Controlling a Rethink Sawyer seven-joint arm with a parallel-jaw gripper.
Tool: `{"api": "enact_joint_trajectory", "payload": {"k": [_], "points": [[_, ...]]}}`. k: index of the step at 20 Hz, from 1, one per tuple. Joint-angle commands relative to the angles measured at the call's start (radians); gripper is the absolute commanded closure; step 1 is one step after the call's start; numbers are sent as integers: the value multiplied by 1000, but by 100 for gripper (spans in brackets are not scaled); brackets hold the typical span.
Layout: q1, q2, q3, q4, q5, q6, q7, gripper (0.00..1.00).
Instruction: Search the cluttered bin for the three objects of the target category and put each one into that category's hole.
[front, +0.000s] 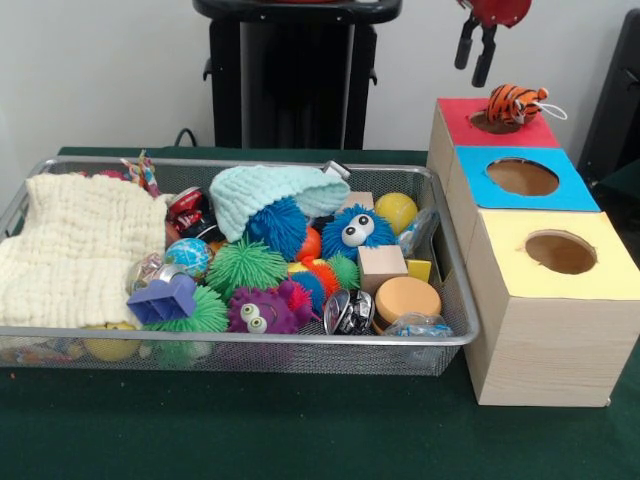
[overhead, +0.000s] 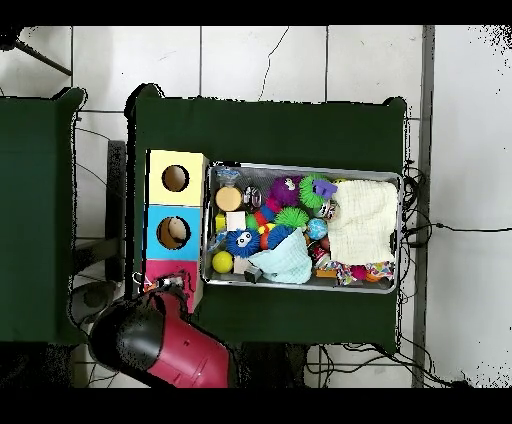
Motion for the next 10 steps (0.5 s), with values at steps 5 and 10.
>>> {"api": "enact_joint_trajectory", "payload": {"k": [5,10], "points": [[-39,20,112,-31,-26,-31,119,0],[-40,14,106,-30,-33,-22,115,0]]}}
